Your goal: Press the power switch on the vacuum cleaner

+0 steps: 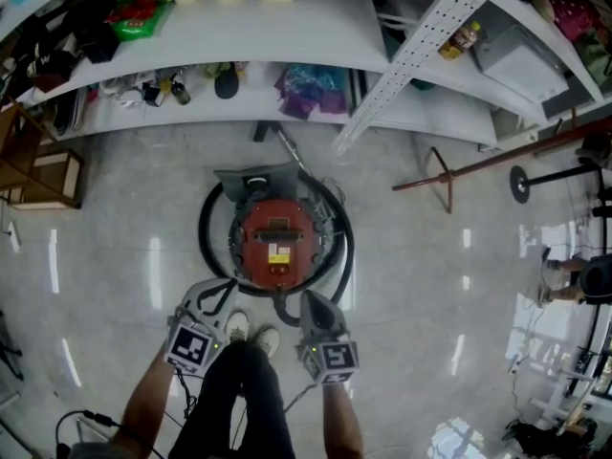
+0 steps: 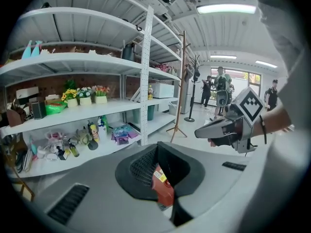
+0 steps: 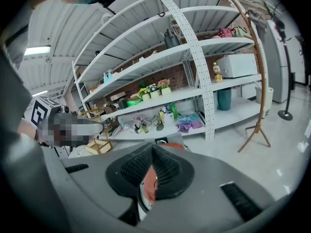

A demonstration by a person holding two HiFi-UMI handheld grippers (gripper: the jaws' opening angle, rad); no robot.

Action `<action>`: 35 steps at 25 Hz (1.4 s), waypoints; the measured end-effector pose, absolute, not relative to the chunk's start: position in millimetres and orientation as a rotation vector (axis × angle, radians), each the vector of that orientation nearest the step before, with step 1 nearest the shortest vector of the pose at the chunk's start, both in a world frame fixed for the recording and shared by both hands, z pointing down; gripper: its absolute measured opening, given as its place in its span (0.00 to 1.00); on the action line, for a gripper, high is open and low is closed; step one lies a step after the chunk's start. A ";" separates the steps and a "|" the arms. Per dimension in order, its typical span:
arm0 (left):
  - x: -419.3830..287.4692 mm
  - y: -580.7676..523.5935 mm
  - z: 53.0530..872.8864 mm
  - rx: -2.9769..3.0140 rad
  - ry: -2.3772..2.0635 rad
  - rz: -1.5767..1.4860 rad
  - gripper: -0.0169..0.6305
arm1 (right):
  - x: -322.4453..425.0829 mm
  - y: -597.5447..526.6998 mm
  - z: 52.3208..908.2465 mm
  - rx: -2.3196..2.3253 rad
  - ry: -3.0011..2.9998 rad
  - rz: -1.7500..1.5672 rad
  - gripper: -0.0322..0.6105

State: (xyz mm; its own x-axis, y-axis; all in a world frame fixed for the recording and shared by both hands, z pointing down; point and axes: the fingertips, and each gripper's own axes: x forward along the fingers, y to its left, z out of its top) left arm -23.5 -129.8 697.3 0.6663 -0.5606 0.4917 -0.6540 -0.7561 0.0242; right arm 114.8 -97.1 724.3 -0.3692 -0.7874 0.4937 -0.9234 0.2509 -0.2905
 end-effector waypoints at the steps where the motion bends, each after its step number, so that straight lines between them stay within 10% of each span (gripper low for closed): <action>1: -23.5 -128.9 702.3 2.677 -0.985 0.695 0.04 | 114.8 -98.1 727.6 1.605 -2.275 0.805 0.07; 35: -16.4 -129.0 753.1 2.606 -0.970 0.630 0.04 | 108.8 -112.2 833.0 1.539 -2.235 0.859 0.07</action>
State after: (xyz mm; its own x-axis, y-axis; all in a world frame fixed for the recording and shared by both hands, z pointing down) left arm -16.4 -129.0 753.1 0.6779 -0.5454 0.4930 -0.6719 -0.7318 0.1142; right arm 108.8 -112.2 833.0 -0.3846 -0.7430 0.5477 -0.9186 0.2497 -0.3063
